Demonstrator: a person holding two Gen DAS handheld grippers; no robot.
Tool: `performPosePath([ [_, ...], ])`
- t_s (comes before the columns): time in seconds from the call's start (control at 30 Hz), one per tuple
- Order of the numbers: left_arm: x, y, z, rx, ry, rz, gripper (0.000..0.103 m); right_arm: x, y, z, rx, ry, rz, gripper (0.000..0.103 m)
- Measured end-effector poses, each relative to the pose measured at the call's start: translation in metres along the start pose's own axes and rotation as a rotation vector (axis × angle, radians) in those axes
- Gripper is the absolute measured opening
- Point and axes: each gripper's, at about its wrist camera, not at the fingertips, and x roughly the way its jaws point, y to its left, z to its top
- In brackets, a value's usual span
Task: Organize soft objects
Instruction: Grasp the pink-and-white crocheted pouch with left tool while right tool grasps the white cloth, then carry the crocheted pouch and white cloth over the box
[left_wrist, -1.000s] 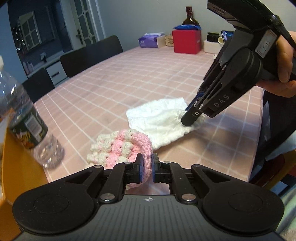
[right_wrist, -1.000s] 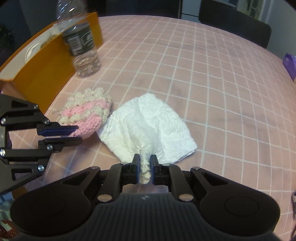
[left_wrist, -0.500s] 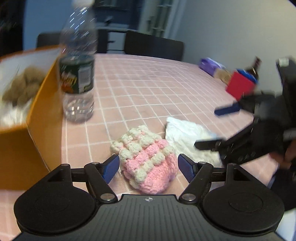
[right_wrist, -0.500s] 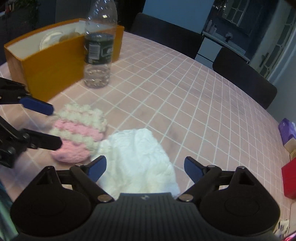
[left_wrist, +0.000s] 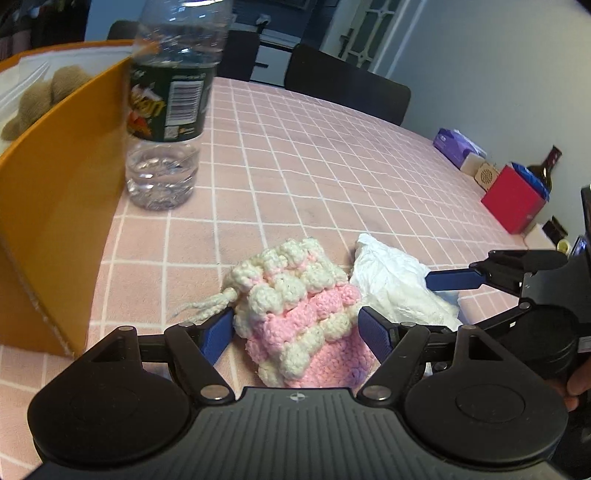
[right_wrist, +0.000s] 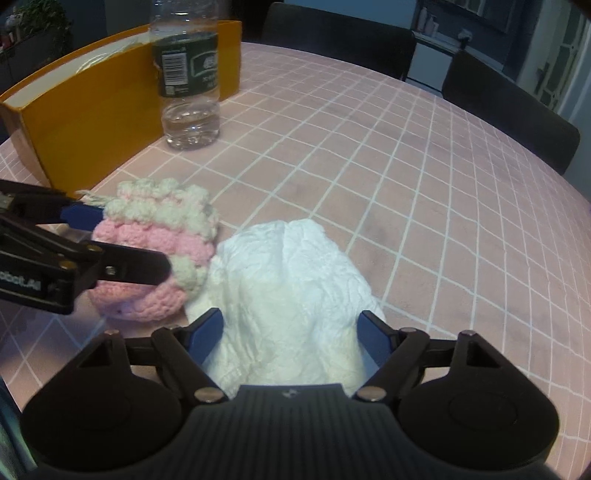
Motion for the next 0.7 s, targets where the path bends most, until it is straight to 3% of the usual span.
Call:
performPosePath([
  [0.1, 0.004, -0.004, 0.000, 0.028, -0.001, -0.006, 0.088, -0.003, 0.001, -0.001, 0.003, 0.002, 0.018, 0.062],
  [0.2, 0.008, -0.012, -0.001, 0.071, -0.003, -0.019, 0.079, -0.005, 0.003, -0.001, -0.004, 0.001, 0.029, 0.055],
  [0.3, 0.010, -0.017, -0.002, 0.093, -0.001, -0.035, 0.064, -0.004, 0.005, -0.001, -0.018, -0.004, 0.032, 0.048],
  [0.47, 0.008, -0.024, -0.003, 0.142, -0.014, -0.026, 0.046, -0.005, 0.005, 0.000, -0.032, -0.008, 0.007, 0.024],
  [0.7, -0.002, -0.028, -0.003, 0.174, -0.038, -0.031, 0.040, -0.010, 0.002, 0.003, -0.019, -0.010, -0.011, 0.013],
])
